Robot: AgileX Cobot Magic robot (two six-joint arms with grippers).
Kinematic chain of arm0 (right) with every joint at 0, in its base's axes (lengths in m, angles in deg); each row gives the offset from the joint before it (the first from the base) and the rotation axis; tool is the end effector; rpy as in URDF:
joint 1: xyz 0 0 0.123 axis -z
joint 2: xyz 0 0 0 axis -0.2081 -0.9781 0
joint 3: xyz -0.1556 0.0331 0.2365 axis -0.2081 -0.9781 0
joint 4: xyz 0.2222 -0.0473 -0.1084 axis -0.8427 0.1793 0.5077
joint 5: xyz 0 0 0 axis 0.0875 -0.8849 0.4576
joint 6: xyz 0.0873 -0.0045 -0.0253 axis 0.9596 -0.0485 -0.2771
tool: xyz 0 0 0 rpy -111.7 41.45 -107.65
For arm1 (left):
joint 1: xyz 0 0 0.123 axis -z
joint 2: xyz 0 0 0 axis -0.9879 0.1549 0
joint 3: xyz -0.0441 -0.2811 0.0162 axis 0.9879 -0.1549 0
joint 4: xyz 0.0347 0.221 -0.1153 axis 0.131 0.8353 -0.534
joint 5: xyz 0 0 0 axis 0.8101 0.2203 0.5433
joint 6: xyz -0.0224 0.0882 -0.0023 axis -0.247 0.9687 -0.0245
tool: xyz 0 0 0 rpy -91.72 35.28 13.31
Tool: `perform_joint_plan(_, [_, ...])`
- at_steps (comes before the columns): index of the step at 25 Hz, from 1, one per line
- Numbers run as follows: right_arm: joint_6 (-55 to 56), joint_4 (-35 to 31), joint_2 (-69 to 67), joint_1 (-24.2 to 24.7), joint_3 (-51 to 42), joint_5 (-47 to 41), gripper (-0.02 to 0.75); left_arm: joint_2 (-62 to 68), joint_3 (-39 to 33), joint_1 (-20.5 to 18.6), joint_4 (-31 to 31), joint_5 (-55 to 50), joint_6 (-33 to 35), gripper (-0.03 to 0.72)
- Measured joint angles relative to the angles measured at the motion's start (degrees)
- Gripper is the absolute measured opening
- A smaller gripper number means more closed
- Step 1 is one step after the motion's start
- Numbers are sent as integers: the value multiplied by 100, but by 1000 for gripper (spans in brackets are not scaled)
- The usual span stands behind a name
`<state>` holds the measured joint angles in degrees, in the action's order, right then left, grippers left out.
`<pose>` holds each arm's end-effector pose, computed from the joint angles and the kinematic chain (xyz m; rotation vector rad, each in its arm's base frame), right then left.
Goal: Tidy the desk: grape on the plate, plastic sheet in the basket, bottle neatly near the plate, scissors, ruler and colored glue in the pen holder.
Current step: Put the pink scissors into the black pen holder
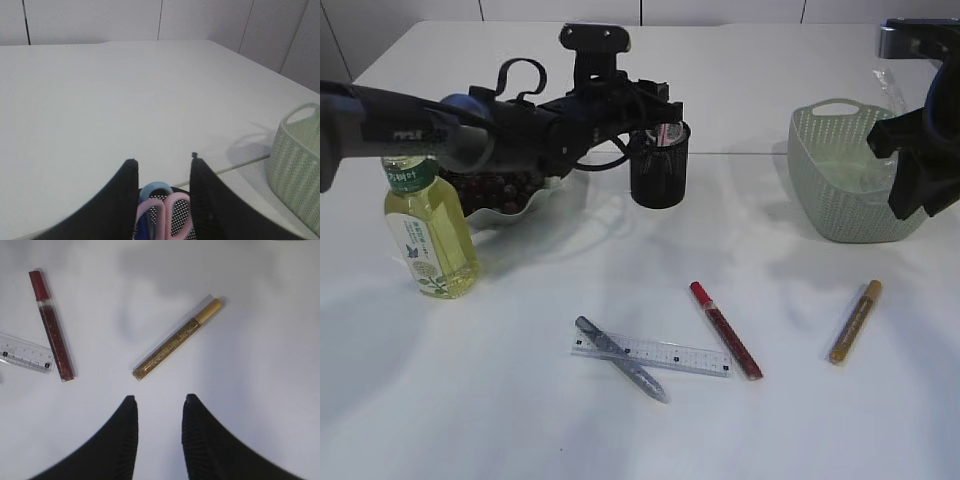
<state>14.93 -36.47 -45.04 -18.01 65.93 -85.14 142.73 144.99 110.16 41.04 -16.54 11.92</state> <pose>0.3221 0.0403 0.2936 -0.2021 2.9267 0.1165 0.4841 -0.2699 0.1621 0.3114 1.7206 -0.4935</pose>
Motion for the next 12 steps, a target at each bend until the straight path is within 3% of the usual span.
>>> perform_joint_plan(12, [0,-45,0,0,0,0,237,-1028,0,0,180,-2129,0,257])
